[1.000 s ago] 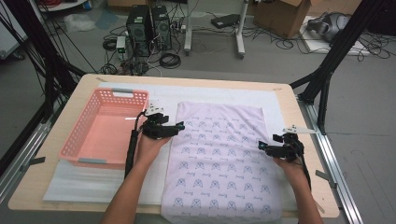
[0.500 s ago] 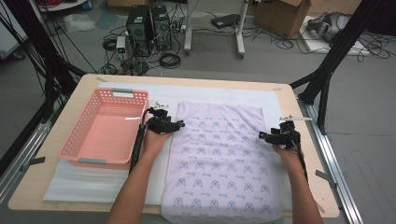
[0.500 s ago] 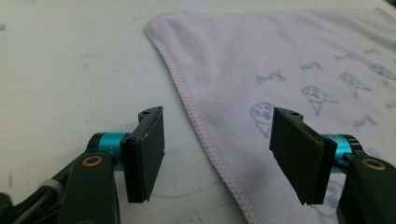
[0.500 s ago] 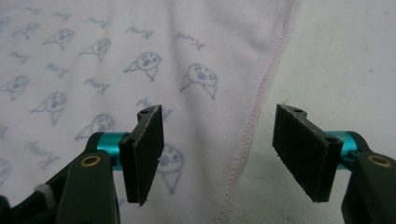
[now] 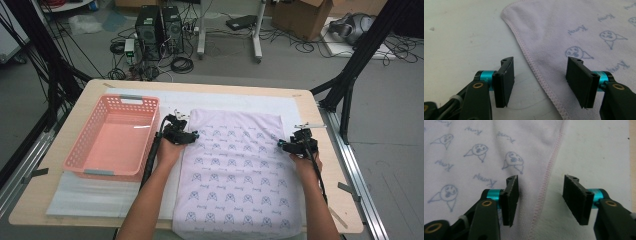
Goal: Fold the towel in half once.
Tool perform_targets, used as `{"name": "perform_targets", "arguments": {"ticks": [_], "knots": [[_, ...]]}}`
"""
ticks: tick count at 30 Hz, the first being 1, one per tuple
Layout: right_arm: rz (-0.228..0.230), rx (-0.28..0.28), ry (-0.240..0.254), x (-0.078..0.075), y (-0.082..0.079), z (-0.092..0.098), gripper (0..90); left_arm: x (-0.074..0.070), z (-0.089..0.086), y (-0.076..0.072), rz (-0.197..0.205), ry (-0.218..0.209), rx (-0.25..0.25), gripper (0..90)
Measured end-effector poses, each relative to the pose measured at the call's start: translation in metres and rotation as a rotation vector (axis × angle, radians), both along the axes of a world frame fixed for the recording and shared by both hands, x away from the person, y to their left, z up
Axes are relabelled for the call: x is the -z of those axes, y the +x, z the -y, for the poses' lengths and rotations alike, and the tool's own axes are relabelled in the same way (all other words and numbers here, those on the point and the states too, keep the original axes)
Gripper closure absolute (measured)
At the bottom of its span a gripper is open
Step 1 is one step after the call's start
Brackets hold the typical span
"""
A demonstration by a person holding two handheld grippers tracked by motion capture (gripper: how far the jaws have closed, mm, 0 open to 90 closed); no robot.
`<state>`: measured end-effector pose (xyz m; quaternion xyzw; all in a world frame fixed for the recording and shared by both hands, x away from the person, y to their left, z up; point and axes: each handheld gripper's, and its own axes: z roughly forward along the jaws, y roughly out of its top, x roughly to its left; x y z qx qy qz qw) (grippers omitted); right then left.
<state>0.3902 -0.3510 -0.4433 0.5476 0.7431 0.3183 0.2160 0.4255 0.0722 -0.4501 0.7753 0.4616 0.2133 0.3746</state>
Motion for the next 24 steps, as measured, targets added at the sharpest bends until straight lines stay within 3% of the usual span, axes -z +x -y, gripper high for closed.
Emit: {"name": "perform_targets", "arguments": {"ticks": [2, 6, 9, 12, 14, 16, 18, 21, 24], "knots": [[0.004, -0.015, -0.001, -0.001, -0.001, -0.002, 58.3, 0.0, 0.001, -0.001, 0.007, 0.003, -0.003, 44.3], [-0.002, -0.055, 0.015, -0.001, -0.002, -0.006, 79.4, -0.001, 0.008, -0.004, 0.019, 0.006, 0.04, 68.1], [-0.004, -0.058, 0.02, -0.002, -0.002, -0.008, 85.0, -0.001, 0.008, -0.003, -0.012, -0.04, 0.041, 85.6], [0.0, -0.051, 0.029, -0.002, -0.001, -0.007, 86.3, -0.003, 0.005, -0.001, -0.019, -0.087, -0.018, 86.6], [0.012, -0.027, 0.026, -0.002, -0.001, -0.004, 86.5, -0.008, 0.0, 0.0, -0.001, -0.151, -0.063, 86.7], [0.031, -0.01, 0.067, -0.004, 0.001, 0.002, 86.6, -0.013, -0.005, 0.002, 0.009, -0.21, -0.086, 86.8], [0.058, -0.012, 0.103, -0.006, 0.001, 0.006, 86.6, -0.017, -0.006, 0.003, 0.005, -0.199, -0.08, 86.7], [0.069, -0.024, 0.108, -0.009, -0.003, 0.004, 86.6, -0.02, -0.01, 0.001, -0.006, -0.243, -0.087, 86.7], [0.081, -0.033, 0.131, -0.014, -0.008, 0.006, 86.6, -0.027, -0.012, -0.004, -0.001, -0.247, -0.068, 86.7]]}}
